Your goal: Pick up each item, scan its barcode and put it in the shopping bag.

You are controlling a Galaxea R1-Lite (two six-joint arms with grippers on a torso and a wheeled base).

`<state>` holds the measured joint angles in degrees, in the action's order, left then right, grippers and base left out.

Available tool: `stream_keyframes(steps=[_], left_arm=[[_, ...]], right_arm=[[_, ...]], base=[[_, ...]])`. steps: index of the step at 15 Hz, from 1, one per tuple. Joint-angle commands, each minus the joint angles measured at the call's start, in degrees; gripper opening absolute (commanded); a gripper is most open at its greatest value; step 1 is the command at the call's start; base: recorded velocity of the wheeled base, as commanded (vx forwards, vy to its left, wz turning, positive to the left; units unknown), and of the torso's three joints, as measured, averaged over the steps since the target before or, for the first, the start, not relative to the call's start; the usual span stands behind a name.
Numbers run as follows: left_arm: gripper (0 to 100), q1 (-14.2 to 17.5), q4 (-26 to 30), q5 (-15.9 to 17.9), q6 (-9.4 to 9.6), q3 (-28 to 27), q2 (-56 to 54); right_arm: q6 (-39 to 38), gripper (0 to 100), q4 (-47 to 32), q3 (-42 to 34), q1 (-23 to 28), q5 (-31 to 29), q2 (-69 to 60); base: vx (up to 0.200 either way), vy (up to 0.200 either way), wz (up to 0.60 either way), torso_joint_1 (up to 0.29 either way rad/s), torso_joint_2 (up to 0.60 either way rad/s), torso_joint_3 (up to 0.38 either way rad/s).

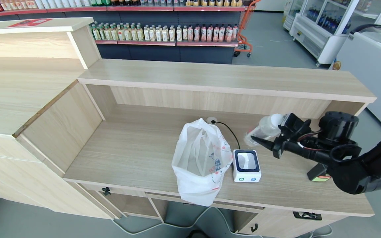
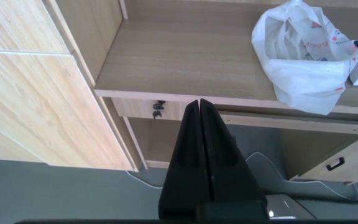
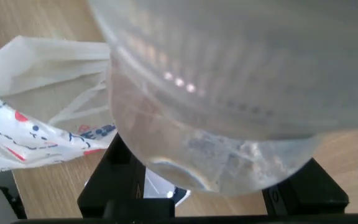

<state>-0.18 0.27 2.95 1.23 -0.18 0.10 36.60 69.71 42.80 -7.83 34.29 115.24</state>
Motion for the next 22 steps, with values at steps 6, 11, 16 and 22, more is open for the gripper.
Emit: stream_keyframes(steps=[6,11,16,22], left_arm=[[0,0.01,0.0,0.04,0.0,0.01,-0.01],[0,0.01,0.0,0.04,0.09,0.01,-0.01],[0,0.01,0.0,0.04,0.09,0.01,-0.01],[0,0.01,0.0,0.04,0.09,0.01,-0.01]], right_arm=[[-32.55,0,-1.06,-7.64,-4.04,-19.0,-9.51],[-34.49,0,-4.14,-7.91,-6.24,-19.17,-9.07],[-35.19,0,-4.05,-7.56,-8.17,-21.9,-7.22],[-35.37,0,-4.05,-3.07,-12.21,-24.62,-2.47]], base=[[0.0,0.0,0.0,0.0,0.0,0.0],[0.0,0.0,0.0,0.0,0.0,0.0],[0.0,0.12,0.0,-0.001,0.0,0.002],[0.0,0.167,0.0,0.008,0.01,0.002]])
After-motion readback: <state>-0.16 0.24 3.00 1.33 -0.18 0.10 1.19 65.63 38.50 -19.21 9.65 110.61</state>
